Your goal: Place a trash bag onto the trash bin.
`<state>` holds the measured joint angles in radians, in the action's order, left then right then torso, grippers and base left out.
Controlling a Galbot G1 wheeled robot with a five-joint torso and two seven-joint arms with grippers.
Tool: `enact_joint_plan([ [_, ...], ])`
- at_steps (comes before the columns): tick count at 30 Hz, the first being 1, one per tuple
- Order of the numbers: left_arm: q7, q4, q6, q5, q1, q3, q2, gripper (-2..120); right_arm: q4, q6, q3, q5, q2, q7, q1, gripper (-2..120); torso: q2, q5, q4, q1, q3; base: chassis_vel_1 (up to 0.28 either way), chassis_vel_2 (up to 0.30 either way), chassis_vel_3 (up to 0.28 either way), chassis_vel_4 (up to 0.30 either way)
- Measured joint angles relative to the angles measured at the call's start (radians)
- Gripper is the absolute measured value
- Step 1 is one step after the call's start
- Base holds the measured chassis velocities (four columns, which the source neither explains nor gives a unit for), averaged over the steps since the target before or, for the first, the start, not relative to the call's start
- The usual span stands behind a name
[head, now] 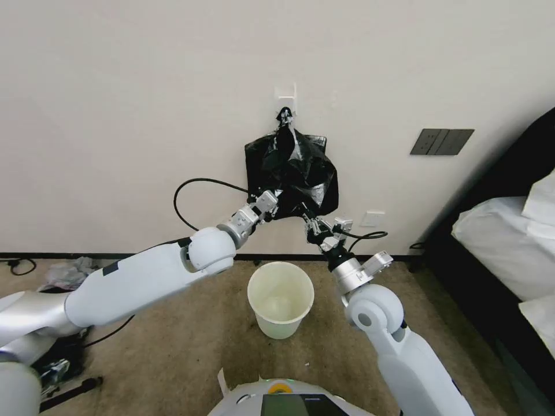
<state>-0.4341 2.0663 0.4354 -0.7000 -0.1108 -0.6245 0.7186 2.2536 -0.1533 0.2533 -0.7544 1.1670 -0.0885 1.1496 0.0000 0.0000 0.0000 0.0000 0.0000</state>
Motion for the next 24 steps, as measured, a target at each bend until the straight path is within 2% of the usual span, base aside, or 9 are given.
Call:
enact_joint_plan([
  [1, 0.000, 0.000, 0.000, 0.000, 0.000, 0.000, 0.000, 9, 0.000, 0.000, 0.000, 0.000, 0.000, 0.000, 0.000, 0, 0.000, 0.0000, 0.0000, 0.000, 0.000, 0.000, 0.000, 0.000, 0.000],
  [2, -0.015, 0.000, -0.010, -0.014, -0.016, 0.022, 0.002, 0, 0.000, -0.001, 0.003, -0.001, -0.003, -0.001, 0.003, 0, 0.000, 0.0000, 0.0001, 0.000, 0.000, 0.000, 0.000, 0.000, 0.000],
  [10, -0.034, 0.020, -0.052, -0.032, -0.083, 0.095, 0.003, 0, 0.004, -0.010, 0.017, 0.001, -0.011, -0.016, 0.015, 3, 0.000, 0.0000, 0.0002, 0.000, 0.000, 0.000, 0.000, 0.000, 0.000],
  [12, -0.039, 0.050, -0.071, -0.032, -0.154, 0.166, 0.000, 0, 0.029, -0.040, 0.055, 0.027, -0.033, -0.050, 0.049, 19, 0.000, 0.0000, 0.0003, 0.000, 0.000, 0.000, 0.000, 0.000, 0.000],
  [14, -0.039, 0.063, -0.075, -0.031, -0.185, 0.199, -0.003, 0, 0.062, -0.066, 0.095, 0.053, -0.056, -0.065, 0.087, 26, 0.000, 0.0000, 0.0001, 0.000, 0.000, 0.000, 0.000, 0.000, 0.000],
  [16, -0.039, 0.063, -0.075, -0.031, -0.185, 0.199, -0.003, 0, 0.062, -0.066, 0.095, 0.053, -0.056, -0.065, 0.087, 26, 0.000, 0.0000, 0.0001, 0.000, 0.000, 0.000, 0.000, 0.000, 0.000],
  [19, -0.038, 0.082, -0.082, -0.025, -0.229, 0.238, -0.008, 0, 0.160, -0.125, 0.180, 0.118, -0.111, -0.084, 0.159, 44, 0.000, -0.0001, -0.0003, 0.000, 0.000, 0.000, 0.000, 0.000, 0.000],
  [22, -0.037, 0.084, -0.083, -0.023, -0.233, 0.240, -0.008, 0, 0.179, -0.134, 0.190, 0.126, -0.121, -0.085, 0.162, 50, 0.000, 0.0000, -0.0003, 0.000, 0.000, 0.000, 0.000, 0.000, 0.000],
  [24, -0.035, 0.090, -0.083, -0.012, -0.239, 0.241, -0.008, 0, 0.224, -0.158, 0.203, 0.143, -0.154, -0.084, 0.149, 59, 0.000, 0.0000, -0.0002, 0.000, 0.000, 0.000, 0.000, 0.000, 0.000],
])
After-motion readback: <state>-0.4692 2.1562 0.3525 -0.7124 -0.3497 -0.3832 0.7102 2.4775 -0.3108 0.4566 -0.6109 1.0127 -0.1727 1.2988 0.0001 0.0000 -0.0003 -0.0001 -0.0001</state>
